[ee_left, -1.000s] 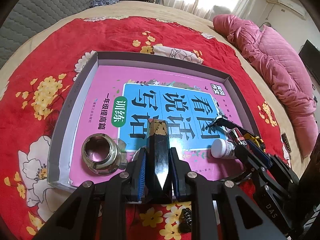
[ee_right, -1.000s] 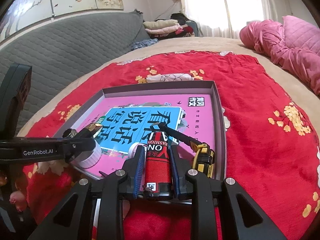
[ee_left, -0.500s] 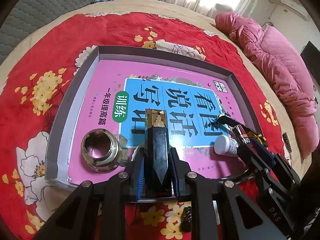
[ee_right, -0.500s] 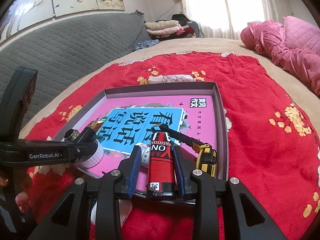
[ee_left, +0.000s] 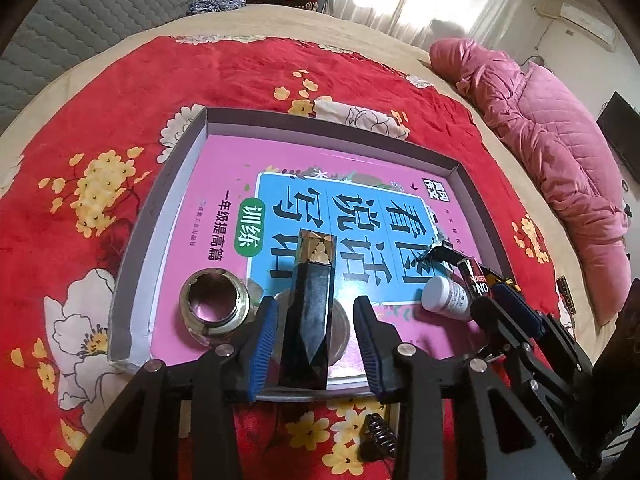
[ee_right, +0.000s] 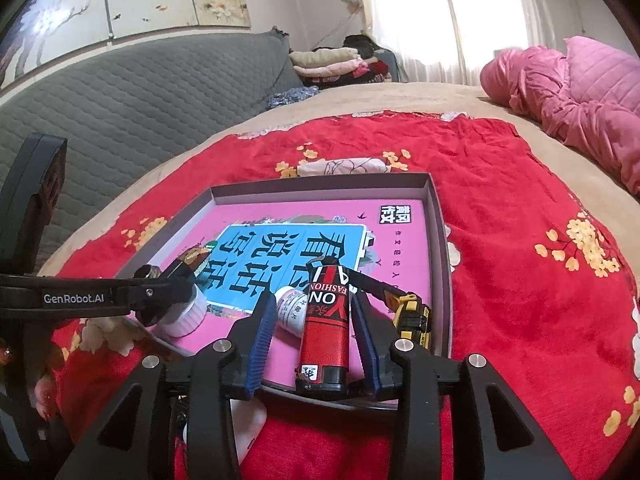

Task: Organize rigid objects
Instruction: 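Open right tool releasing the lighter in the box beside the pill bottle, then withdraw right tool from the box back toward the white earbud case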

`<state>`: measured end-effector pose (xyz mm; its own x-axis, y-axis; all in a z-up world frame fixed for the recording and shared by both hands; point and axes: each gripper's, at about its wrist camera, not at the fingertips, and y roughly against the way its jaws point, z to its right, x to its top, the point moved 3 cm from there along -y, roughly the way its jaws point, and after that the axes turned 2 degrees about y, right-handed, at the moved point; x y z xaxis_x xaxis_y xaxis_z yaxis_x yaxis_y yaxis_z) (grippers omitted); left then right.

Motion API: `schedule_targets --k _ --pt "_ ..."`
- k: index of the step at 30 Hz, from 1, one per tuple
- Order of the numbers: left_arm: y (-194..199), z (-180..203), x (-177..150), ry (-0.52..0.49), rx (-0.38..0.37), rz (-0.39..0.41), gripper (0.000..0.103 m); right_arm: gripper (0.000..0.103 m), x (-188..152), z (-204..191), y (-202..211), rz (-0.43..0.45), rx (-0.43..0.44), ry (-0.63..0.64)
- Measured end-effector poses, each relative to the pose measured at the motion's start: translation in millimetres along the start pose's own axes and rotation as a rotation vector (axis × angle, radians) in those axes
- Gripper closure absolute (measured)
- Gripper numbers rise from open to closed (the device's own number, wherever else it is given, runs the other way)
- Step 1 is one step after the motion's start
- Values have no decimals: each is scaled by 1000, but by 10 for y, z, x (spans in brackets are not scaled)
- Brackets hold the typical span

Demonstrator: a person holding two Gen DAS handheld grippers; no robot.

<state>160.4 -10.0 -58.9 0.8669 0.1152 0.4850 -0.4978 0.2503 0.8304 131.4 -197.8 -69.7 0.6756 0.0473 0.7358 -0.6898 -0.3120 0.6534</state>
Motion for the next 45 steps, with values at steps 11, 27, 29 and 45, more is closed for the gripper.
schedule_targets --k 11,27,29,45 --pt "97 11 4 -7 -2 9 63 53 35 -35 93 38 -4 20" --pt "233 20 -62 -22 -8 19 51 48 86 -118 287 98 -14 59" --pt "258 24 -77 -25 -8 22 51 47 80 -132 305 100 -18 66" --pt "426 124 -233 -55 -20 21 51 35 -3 -203 536 100 -53 91"
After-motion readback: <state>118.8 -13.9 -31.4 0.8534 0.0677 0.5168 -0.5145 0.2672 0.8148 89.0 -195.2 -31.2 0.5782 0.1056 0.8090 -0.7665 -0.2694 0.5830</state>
